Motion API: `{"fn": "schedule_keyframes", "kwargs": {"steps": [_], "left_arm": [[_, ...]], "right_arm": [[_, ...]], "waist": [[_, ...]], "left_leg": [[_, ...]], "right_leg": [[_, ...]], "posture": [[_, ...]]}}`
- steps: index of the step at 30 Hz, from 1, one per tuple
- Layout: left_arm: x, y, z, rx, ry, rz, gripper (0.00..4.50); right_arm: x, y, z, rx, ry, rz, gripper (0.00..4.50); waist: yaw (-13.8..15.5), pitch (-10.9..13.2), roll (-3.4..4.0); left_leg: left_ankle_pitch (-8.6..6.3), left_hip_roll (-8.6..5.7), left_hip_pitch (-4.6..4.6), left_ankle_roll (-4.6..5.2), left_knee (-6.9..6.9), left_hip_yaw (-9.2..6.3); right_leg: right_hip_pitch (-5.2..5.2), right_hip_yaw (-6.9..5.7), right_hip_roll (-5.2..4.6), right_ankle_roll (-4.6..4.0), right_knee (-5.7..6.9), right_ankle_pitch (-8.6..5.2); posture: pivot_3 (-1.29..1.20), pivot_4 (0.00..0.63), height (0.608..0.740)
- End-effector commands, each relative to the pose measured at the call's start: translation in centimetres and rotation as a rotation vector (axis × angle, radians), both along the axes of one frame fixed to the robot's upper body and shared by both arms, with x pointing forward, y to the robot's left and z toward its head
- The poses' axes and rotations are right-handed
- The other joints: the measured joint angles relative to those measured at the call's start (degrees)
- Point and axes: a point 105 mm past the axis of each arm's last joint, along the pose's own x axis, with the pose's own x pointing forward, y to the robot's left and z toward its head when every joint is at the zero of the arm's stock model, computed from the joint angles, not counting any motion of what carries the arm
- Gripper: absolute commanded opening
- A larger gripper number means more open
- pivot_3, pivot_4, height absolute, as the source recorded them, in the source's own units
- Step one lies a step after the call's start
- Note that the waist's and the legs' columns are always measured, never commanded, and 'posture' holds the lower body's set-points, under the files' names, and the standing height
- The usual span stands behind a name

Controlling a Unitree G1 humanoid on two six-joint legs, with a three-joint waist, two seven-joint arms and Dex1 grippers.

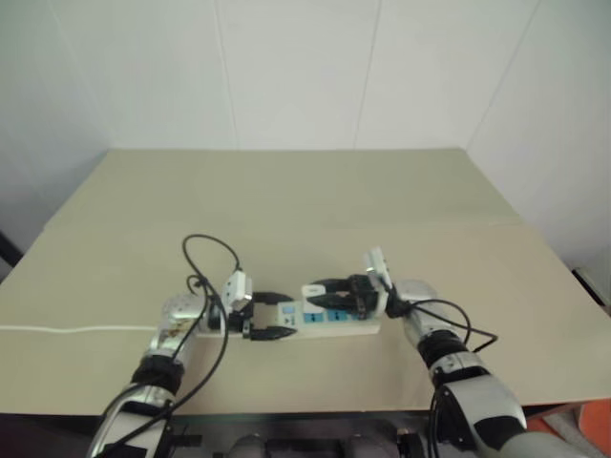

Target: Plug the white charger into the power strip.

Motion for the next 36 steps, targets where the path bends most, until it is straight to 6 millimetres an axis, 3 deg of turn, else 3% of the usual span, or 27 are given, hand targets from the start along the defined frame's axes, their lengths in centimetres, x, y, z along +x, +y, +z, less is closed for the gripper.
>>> {"fn": "schedule_keyframes", "kwargs": {"steps": [1,25,35,36], "left_arm": [[-0.7,-0.1,-0.4,0.014,0.013,-0.031,3.18],[-0.9,-0.3,-0.6,0.015,0.007,-0.025,3.18],[-0.9,-0.4,-0.7,0.017,0.004,-0.025,3.18],[-0.9,-0.4,-0.7,0.017,0.003,-0.025,3.18]], "right_arm": [[-0.9,-1.3,-4.2,-0.108,0.115,-0.055,1.11],[-1.1,-1.4,-5.2,-0.190,0.081,-0.056,1.11],[-1.3,-2.0,-4.3,-0.146,0.010,-0.041,4.41],[-1.4,-2.1,-4.2,-0.144,0.005,-0.037,4.47]], "waist": [[-0.1,0.0,-0.03],[-0.8,0.0,-0.05],[-0.6,-0.2,-0.40],[-0.6,-0.2,-0.40]], "left_leg": [[0.00,0.00,0.01,0.00,0.00,0.00],[-0.01,0.00,0.16,-0.02,-0.06,0.00],[-0.01,0.02,0.13,-0.02,-0.21,0.00],[-0.01,0.01,0.13,-0.02,-0.23,0.00]], "right_leg": [[0.00,0.00,0.00,0.00,0.00,0.00],[0.11,0.02,-0.05,-0.36,0.01,-0.22],[0.09,-0.06,-0.07,-0.48,-0.06,-0.24],[0.09,-0.05,-0.07,-0.48,-0.06,-0.24]], "posture": [[0.00,0.150,0.740],[0.00,0.150,0.740],[0.00,0.150,0.740],[0.00,0.150,0.740]]}}
